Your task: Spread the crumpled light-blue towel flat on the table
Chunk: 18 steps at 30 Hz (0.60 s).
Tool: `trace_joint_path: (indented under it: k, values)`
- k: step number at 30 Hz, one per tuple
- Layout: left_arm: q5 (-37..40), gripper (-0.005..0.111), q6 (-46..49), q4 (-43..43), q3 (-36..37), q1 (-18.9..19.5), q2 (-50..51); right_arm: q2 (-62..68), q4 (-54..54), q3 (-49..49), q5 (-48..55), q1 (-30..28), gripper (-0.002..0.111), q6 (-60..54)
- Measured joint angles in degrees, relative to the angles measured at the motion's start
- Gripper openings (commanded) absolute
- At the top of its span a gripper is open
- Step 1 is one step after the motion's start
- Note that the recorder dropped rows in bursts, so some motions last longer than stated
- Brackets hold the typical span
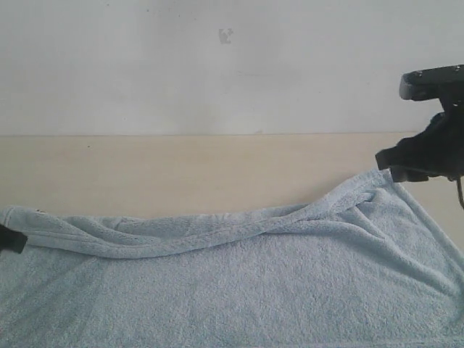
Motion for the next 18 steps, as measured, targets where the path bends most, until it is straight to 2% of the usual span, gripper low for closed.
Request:
trace_joint_path:
  k: [3, 5, 18]
  values:
    - [-2.53, 0.055, -0.38, 0.00, -2.02, 0.00, 0.00, 5.02, 4.69, -4.97, 2.12, 0.00, 0.054, -1.84]
    - [-4.57, 0.059, -0.53, 0.32, -2.62, 0.00, 0.00, 7.64, 7.11, -7.23, 2.36, 0.00, 0.054, -2.06]
    - [-11.42, 0.060, -2.43, 1.45, -2.85, 1.69, 8.27, 10.63, 10.94, -9.97, 1.26, 0.00, 0.054, -6.99]
